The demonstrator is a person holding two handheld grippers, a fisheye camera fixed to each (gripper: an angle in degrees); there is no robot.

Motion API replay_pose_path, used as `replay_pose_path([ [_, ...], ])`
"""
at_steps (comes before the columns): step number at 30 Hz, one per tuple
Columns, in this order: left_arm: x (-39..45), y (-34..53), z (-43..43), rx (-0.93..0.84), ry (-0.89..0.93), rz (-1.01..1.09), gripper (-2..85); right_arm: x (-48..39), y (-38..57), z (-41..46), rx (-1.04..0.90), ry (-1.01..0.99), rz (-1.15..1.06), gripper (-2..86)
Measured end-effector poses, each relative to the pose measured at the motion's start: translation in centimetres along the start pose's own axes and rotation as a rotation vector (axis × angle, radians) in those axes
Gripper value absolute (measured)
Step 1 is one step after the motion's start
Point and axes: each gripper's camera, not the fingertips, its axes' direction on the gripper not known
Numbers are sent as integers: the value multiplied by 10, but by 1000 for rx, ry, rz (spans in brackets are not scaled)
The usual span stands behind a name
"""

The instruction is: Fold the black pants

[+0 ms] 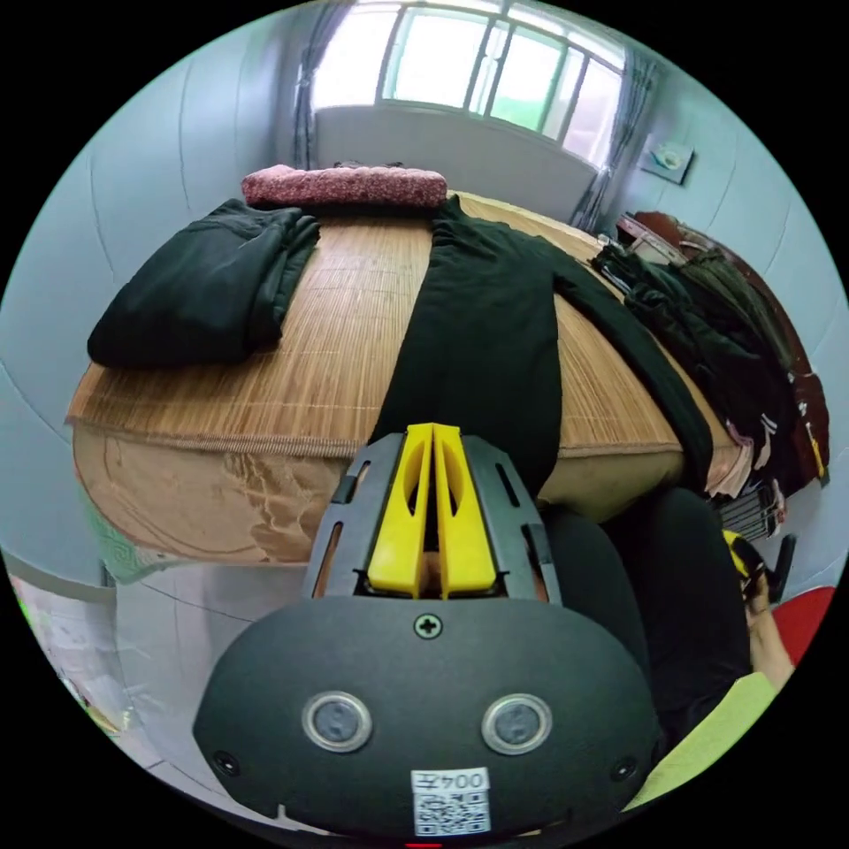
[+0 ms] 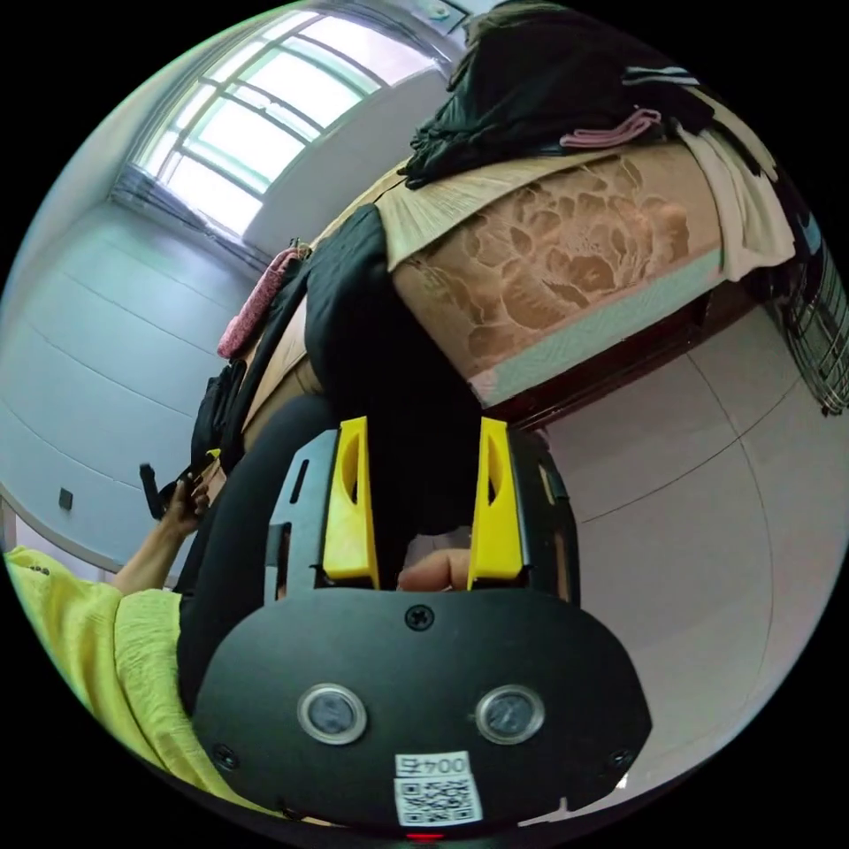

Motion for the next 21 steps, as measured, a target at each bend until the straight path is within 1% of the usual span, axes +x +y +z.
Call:
replay_pose_path([
  [3, -23, 28, -12, -34, 11, -71, 7, 24, 1, 18, -20, 9, 9, 185],
  [6, -42, 45, -22, -70, -33, -92, 7, 37, -9, 44, -105, 106, -52, 179],
  [8, -51, 48, -31, -72, -75, -93, 9, 37, -18, 64, -215, 192, -168, 167],
  [10, -62, 49, -44, -53, -116, -88, 12, 30, -24, 72, -267, 199, -266, 170],
  [14, -75, 49, -51, -58, -77, -88, 25, 20, -39, 87, -328, 163, -413, 187],
  [18, -78, 48, -49, -107, -30, 0, 65, 18, -48, 106, -420, 147, -481, 184],
  [20, -77, 49, -50, -130, -20, 53, 81, 17, -50, 112, -446, 164, -499, 169],
  [21, -78, 51, -51, -135, -14, 78, 87, 18, -49, 112, -448, 173, -505, 146],
])
